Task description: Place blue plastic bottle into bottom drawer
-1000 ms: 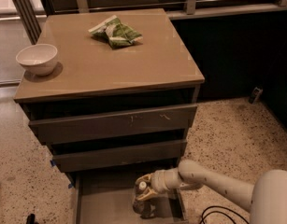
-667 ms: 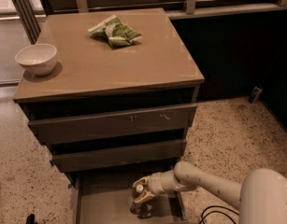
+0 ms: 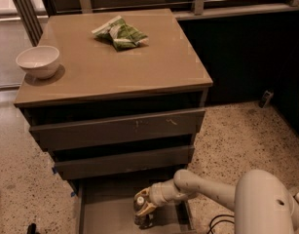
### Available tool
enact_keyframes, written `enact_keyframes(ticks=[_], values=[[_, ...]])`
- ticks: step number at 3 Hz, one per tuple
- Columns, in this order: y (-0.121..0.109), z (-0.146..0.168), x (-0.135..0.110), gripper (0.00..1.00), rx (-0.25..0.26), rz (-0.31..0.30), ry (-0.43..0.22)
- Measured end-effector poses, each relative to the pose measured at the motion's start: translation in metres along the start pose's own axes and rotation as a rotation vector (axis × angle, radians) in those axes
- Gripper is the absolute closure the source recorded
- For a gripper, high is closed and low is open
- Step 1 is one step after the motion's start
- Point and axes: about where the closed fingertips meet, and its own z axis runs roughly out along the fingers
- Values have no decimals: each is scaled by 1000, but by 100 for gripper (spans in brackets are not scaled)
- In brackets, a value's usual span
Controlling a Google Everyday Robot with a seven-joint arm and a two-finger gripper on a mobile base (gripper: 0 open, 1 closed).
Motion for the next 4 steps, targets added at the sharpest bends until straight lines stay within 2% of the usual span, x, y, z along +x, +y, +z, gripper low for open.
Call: enact_keyframes(ticks=[1, 2, 3, 4], values=[[1, 7, -10, 100, -21, -35, 24], [1, 7, -10, 81, -21, -35, 24], [1, 7, -10, 50, -21, -35, 24], [1, 7, -10, 27, -21, -35, 24]])
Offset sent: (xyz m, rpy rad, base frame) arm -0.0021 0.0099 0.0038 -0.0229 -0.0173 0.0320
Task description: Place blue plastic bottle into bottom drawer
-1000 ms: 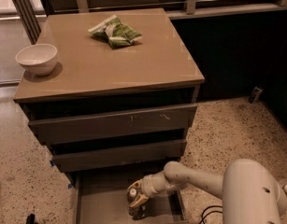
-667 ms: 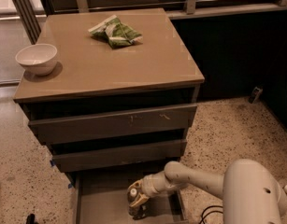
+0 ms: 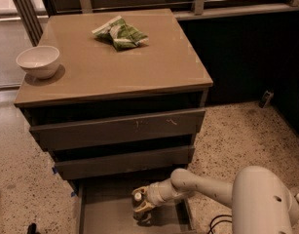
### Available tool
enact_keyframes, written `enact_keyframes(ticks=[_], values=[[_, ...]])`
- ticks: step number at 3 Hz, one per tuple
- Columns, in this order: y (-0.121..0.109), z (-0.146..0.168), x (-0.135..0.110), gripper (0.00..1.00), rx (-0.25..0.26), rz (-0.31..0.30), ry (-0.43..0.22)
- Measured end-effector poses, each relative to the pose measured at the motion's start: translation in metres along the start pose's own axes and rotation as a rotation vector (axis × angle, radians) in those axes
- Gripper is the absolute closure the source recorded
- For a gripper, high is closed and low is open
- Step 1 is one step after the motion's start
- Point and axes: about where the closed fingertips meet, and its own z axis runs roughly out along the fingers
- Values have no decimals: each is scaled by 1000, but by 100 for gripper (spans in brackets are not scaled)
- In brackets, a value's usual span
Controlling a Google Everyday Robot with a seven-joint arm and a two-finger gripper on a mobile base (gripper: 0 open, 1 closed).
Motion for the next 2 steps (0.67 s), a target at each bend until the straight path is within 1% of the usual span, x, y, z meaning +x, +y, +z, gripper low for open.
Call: enact_keyframes(ticks=[1, 2], values=[[0, 0, 0, 4, 0, 0, 0], [0, 0, 0, 0, 0, 0, 0]])
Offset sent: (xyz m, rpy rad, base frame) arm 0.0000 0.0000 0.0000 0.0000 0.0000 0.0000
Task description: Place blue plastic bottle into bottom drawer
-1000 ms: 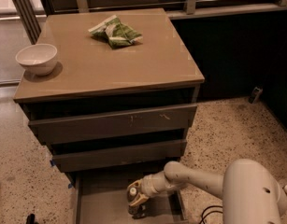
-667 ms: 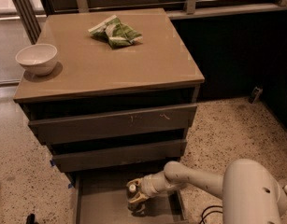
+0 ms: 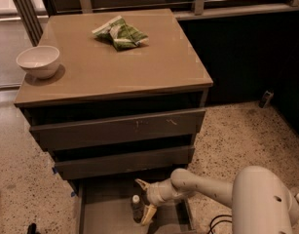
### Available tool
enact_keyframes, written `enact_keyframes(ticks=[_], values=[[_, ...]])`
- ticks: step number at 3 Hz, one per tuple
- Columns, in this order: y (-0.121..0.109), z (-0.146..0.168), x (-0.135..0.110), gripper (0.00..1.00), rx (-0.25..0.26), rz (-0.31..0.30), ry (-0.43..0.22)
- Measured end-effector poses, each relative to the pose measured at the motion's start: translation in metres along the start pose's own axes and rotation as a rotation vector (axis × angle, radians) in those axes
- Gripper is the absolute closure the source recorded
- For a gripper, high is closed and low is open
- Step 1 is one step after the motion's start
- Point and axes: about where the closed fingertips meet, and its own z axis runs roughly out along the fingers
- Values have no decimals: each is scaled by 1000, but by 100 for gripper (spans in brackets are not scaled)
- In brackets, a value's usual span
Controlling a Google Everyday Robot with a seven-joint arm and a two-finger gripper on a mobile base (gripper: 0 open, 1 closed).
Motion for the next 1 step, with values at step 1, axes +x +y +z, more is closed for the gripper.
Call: enact_keyframes(ticks=[1], values=[[0, 0, 0, 0, 0, 0, 0]])
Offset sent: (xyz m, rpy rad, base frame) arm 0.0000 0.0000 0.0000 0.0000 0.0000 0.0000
